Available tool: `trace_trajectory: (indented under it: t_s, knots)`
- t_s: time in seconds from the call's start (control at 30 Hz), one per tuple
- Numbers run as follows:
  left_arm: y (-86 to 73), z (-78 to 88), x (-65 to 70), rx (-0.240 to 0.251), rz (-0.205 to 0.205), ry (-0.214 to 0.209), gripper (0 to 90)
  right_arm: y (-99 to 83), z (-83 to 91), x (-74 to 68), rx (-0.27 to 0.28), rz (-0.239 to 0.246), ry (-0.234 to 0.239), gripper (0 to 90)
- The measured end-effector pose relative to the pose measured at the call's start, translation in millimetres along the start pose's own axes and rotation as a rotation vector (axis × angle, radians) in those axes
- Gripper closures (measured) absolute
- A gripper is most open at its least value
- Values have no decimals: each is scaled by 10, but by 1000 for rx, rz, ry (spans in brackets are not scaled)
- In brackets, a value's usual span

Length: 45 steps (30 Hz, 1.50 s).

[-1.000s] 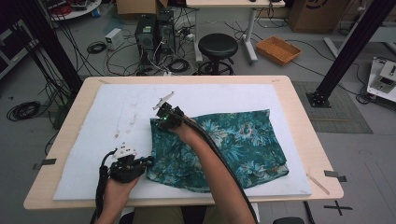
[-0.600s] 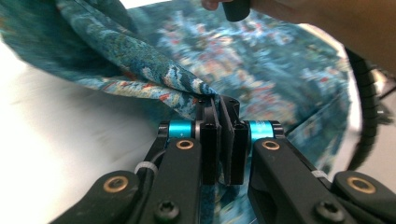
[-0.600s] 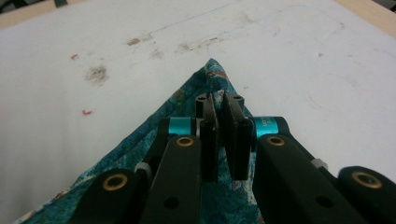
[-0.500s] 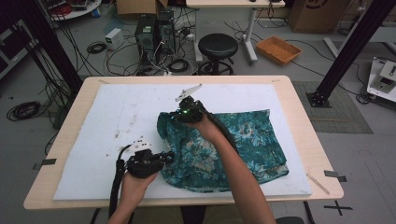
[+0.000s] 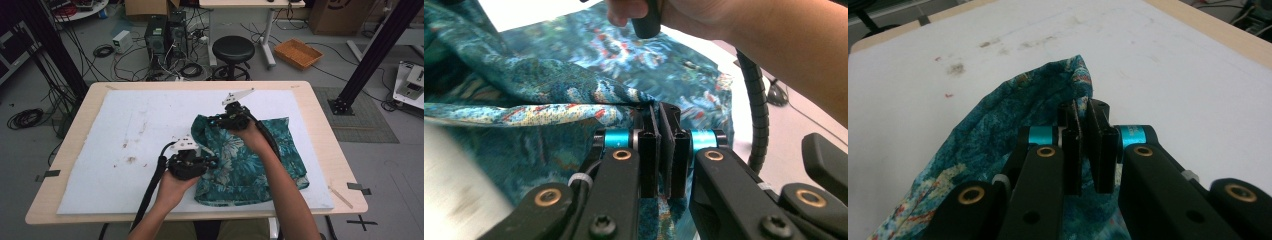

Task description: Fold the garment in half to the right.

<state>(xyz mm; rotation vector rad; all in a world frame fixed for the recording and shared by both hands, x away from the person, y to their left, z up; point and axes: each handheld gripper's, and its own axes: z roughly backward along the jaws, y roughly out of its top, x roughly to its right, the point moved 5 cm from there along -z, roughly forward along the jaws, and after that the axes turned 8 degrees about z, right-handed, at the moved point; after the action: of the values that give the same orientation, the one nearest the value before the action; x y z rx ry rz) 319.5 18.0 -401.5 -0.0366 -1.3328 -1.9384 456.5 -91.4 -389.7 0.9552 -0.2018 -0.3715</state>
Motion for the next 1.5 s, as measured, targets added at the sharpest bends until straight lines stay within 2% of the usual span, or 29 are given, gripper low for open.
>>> trace_trajectory:
  t_s: [0.3,0.37,0.43,0.53,0.77,0.87,1.0,1.13,1.23,1.5]
  knots:
    - [202,-494,215,-60,-44,-62,869,-273,352,209,-12,-26,-64,857]
    - [217,-543,232,-68,-53,-66,869,-305,397,232,-12,-26,-72,857]
    - [252,-675,295,-79,-59,-82,868,-406,526,296,-22,-33,-91,857]
    - [275,-813,350,-100,-80,-94,869,-485,636,352,-20,-38,-103,857]
    - [342,-1105,471,-124,-83,-115,868,-651,819,453,-8,-47,-110,857]
    - [363,-1197,508,-136,-94,-117,869,-716,868,490,-8,-35,-104,857]
    - [377,-1307,553,-140,-85,-122,868,-793,950,525,19,-27,-116,856]
    - [398,-1376,576,-142,-90,-122,868,-855,997,538,25,-27,-145,856]
    - [422,-1472,632,-146,-94,-125,868,-929,1071,562,43,-16,-194,857]
    - [484,-1713,720,-163,-103,-118,868,-1038,1180,641,51,-34,-194,857]
